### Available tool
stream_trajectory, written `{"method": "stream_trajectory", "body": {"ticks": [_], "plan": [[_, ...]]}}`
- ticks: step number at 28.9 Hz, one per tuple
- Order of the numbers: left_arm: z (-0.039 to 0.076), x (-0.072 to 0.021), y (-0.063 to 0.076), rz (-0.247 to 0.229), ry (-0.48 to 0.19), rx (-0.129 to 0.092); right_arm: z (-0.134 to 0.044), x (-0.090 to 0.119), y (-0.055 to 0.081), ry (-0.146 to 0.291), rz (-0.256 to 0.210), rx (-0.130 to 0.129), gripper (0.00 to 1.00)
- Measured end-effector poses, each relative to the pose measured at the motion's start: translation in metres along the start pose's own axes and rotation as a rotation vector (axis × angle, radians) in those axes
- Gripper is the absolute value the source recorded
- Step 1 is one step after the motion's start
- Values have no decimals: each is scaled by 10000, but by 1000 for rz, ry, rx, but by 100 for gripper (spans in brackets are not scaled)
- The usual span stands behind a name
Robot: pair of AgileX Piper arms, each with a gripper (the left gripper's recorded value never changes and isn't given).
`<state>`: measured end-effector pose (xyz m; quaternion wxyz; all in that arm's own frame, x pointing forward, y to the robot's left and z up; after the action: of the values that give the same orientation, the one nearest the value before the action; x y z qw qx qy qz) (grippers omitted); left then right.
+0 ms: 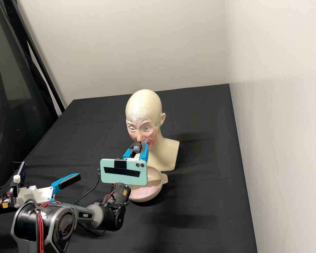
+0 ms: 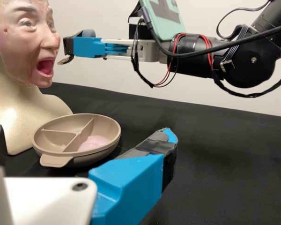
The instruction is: Feed the grandma with a spoon
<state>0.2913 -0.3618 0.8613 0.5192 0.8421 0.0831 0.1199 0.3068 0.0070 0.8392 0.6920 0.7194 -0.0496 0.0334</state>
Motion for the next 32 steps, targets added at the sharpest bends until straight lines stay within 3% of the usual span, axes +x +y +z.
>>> {"method": "stream_trajectory", "body": {"ticks": [4,32], "plan": [[-5,3,-9,-3,3,-2,-9,43,-12,-2,7,-14,0],[22,32,-21,-4,-2,-5,-31,115,-7,0,17,-20,0]]}}
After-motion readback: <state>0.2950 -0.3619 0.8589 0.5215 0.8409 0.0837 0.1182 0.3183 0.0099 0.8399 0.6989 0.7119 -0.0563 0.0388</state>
